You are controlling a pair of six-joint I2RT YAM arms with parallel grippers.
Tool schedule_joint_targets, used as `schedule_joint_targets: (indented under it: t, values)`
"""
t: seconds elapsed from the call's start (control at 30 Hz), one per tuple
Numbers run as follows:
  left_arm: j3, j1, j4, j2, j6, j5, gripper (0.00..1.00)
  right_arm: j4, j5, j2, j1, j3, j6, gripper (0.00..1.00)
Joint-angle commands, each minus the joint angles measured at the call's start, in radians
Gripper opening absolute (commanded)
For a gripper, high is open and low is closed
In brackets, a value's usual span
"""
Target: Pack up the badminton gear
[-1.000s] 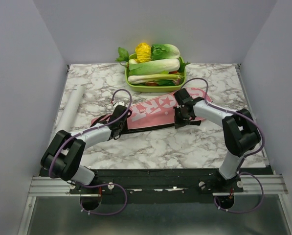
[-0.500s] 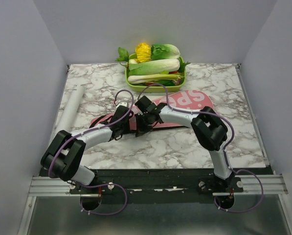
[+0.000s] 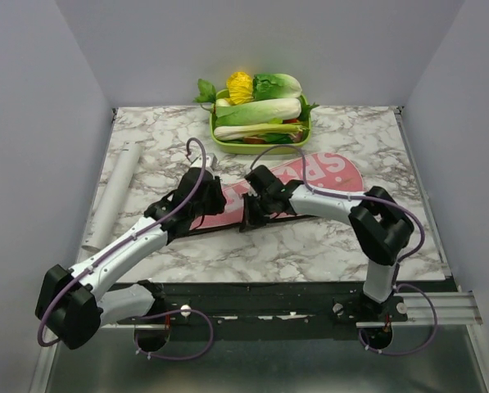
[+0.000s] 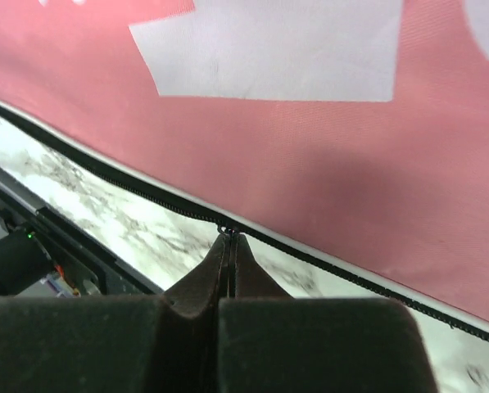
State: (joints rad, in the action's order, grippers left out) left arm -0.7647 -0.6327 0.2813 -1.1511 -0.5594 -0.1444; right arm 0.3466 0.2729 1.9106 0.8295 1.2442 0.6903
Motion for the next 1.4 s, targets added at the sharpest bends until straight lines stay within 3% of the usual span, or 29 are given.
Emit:
schedule_joint_targets:
  t: [0.0,0.2,0.47,0.8,1.37]
  values:
    - [-0.096,0.002,0.159,0.031,0.021,-0.021,0.36,-0.015,-0.02,-0.129,-0.061,-0.113,-0.018,0.01]
    - [-0.154,0.016,0.28,-0.012,0.053,-0.09,0.37,0.006,-0.006,-0.26,-0.177,-0.247,-0.077,0.01]
    - [-0.025,0.097,0.277,0.01,0.001,-0.021,0.37,0.022,-0.014,-0.301,-0.308,-0.36,-0.149,0.01]
    - [0.123,0.166,0.231,0.074,-0.039,0.055,0.38,0.006,0.014,-0.263,-0.316,-0.365,-0.146,0.01]
    - [0.197,0.211,0.016,-0.094,-0.085,0.118,0.35,-0.02,0.051,-0.251,-0.277,-0.379,-0.115,0.01]
